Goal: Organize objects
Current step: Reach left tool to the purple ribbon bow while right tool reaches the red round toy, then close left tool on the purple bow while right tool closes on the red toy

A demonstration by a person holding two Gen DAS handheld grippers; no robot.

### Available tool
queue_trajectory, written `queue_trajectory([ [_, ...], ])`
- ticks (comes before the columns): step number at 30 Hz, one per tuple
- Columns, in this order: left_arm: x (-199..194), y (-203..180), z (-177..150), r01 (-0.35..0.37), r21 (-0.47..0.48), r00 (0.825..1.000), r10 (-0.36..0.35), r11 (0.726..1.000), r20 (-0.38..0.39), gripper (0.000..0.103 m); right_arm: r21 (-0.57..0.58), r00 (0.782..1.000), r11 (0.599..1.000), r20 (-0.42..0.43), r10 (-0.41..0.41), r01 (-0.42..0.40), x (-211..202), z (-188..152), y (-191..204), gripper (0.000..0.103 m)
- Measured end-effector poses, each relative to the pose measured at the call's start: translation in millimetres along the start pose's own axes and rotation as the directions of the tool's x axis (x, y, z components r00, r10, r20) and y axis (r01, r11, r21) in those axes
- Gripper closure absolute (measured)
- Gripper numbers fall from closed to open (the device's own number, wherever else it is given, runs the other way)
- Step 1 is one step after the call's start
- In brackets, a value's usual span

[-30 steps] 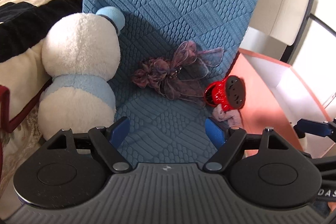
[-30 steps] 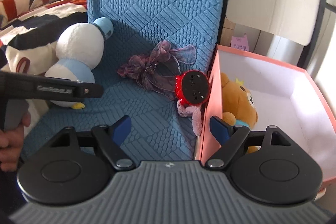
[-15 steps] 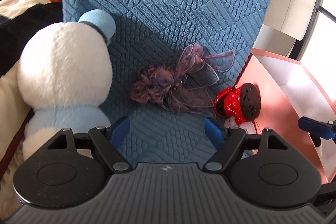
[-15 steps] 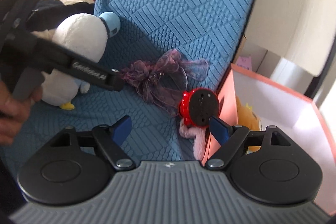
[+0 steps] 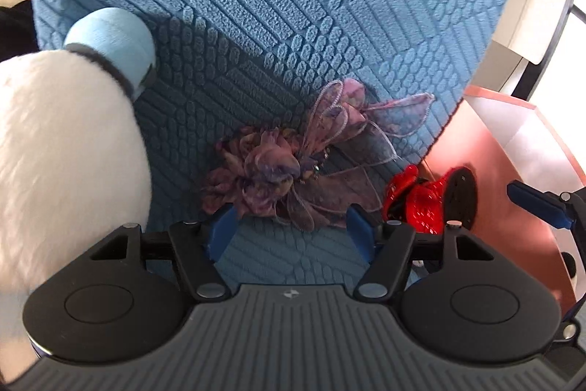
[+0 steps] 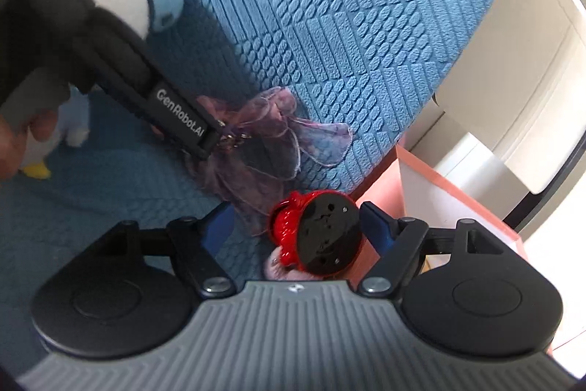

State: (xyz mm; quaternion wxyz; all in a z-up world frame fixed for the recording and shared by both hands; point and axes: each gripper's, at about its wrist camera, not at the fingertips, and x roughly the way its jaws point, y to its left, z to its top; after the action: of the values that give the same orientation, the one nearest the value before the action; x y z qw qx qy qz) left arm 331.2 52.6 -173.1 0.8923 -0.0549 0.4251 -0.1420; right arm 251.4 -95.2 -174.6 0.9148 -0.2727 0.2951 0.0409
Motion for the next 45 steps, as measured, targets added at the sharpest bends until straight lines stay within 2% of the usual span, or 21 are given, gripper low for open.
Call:
queue_trajectory([
  [6, 25, 9, 12, 0.014, -0.011, 0.999, -0.015, 1.000, -0.039, 0.042, -0.049, 0.998, 0.997, -0.008, -0.062, 0.061, 24, 6, 5, 0.025],
  [11, 38, 13, 12, 0.026, -0.029, 0.998, -0.027, 0.999, -0.060, 0.043, -0.124, 0.995, 0.989, -0.042, -0.088, 0.082, 48, 6, 9, 0.025],
  [17, 52, 17, 15, 0.033, -0.052, 0.997, -0.037, 0.998, -0.074, 0.044, -0.140, 0.991, 0.986, -0.080, -0.107, 0.095, 68, 5, 8, 0.024],
  [20, 58, 17, 16, 0.025, -0.051, 0.996, -0.029, 0.998, -0.084, 0.050, -0.158, 0.987, 0.981, -0.089, -0.132, 0.117, 81, 5, 7, 0.024],
  [25, 60, 17, 15, 0.000, -0.057, 0.997, -0.004, 0.998, -0.076, 0.070, -0.157, 0.985, 0.982, -0.124, -0.123, 0.103, 91, 4, 6, 0.025],
  [27, 60, 18, 15, -0.007, -0.064, 0.998, 0.003, 0.998, -0.069, 0.075, -0.154, 0.984, 0.984, -0.134, -0.116, 0.095, 93, 3, 6, 0.026],
  [29, 60, 17, 14, 0.000, -0.074, 0.998, -0.005, 0.997, -0.067, 0.075, -0.162, 0.985, 0.983, -0.132, -0.109, 0.087, 93, 3, 6, 0.027],
  [31, 55, 17, 14, 0.011, -0.078, 0.998, -0.015, 0.997, -0.055, 0.086, -0.173, 0.986, 0.981, -0.131, -0.105, 0.082, 91, 3, 7, 0.028],
  [36, 38, 24, 15, 0.034, -0.116, 0.999, -0.035, 0.993, -0.010, 0.094, -0.155, 0.991, 0.984, -0.089, -0.100, 0.086, 75, 10, 5, 0.028],
  [45, 5, 28, 11, 0.083, -0.214, 0.996, -0.077, 0.973, 0.038, 0.097, 0.021, 0.998, 1.000, -0.065, 0.004, -0.003, 29, 20, -3, 0.028],
])
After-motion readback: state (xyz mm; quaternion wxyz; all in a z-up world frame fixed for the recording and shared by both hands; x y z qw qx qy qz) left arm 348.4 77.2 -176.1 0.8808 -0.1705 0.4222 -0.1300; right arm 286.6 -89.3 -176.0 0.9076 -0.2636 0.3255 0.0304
